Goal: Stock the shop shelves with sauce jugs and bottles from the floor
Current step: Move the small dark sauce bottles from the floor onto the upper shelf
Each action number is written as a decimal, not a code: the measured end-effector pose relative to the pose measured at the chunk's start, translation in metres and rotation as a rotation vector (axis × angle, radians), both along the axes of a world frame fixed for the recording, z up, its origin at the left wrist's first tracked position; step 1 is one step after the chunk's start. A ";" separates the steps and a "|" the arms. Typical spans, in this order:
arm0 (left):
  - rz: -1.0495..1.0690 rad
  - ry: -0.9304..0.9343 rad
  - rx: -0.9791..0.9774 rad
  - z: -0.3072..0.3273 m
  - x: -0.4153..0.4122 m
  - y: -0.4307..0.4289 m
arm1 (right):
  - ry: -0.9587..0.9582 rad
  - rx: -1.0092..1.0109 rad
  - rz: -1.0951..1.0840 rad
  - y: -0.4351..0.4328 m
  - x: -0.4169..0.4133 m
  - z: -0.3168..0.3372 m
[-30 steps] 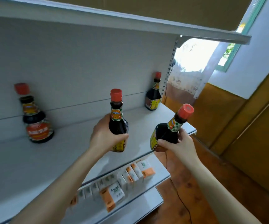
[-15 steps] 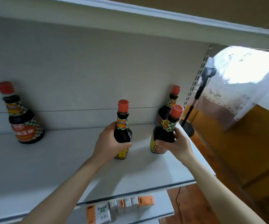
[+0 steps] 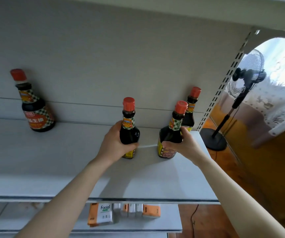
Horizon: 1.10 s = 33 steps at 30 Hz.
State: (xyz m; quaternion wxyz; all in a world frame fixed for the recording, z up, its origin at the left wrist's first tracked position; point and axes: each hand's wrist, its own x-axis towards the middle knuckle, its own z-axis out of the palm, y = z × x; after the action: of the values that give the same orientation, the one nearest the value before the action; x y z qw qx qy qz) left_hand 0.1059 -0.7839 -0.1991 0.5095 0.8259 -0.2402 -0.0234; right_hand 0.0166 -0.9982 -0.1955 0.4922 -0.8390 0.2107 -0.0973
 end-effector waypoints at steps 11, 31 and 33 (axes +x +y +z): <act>-0.029 -0.019 -0.015 0.001 -0.001 0.001 | -0.075 -0.323 -0.191 0.011 0.009 0.032; -0.025 -0.079 0.050 -0.008 0.007 0.000 | -0.194 -0.092 -0.090 0.012 0.037 0.010; -0.018 -0.083 0.051 -0.009 0.007 0.000 | -0.212 -0.110 -0.096 0.012 0.038 0.010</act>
State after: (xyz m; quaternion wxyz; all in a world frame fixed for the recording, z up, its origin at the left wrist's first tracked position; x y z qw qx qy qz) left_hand 0.1133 -0.7836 -0.2080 0.4774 0.8368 -0.2681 0.0002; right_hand 0.0544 -0.9860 -0.1859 0.4598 -0.8387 0.1916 -0.2200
